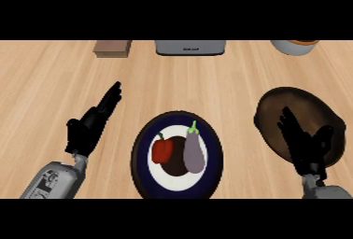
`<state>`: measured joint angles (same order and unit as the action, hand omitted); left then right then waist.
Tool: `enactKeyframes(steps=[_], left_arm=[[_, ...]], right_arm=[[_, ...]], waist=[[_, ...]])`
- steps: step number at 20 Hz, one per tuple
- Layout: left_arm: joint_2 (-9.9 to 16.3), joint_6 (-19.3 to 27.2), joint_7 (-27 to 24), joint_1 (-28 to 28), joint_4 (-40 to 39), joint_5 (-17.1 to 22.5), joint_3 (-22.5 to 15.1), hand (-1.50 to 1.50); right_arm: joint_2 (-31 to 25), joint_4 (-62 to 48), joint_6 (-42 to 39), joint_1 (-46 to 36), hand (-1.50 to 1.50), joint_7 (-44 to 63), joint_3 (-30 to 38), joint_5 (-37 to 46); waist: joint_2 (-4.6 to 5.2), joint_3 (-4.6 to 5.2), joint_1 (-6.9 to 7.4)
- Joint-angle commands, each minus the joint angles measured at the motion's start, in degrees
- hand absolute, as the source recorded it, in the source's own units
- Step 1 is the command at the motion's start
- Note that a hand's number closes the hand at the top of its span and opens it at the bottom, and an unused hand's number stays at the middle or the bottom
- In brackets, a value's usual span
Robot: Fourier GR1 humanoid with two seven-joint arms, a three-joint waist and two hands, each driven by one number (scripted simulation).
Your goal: Pick the bell pepper from the plate and place it in the pan
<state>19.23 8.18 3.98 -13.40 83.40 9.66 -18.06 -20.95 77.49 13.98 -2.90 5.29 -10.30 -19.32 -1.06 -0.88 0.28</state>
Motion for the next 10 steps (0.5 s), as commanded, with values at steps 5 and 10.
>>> enactKeyframes(steps=[5, 10], left_arm=[[-0.06, 3.78, 1.35, -1.48, 1.21, 3.03, 7.25, 0.0], [-0.01, 4.85, 4.07, 1.53, 1.82, 7.11, 11.5, 0.0]], right_arm=[[8.95, 10.8, -4.77, -18.34, 1.5, -7.7, -7.64, 2.3], [1.67, 12.7, 6.19, -17.69, 1.5, -8.97, -16.18, 25.65]], waist=[[0.63, 0.87, 4.87], [0.23, 1.08, 0.82]])
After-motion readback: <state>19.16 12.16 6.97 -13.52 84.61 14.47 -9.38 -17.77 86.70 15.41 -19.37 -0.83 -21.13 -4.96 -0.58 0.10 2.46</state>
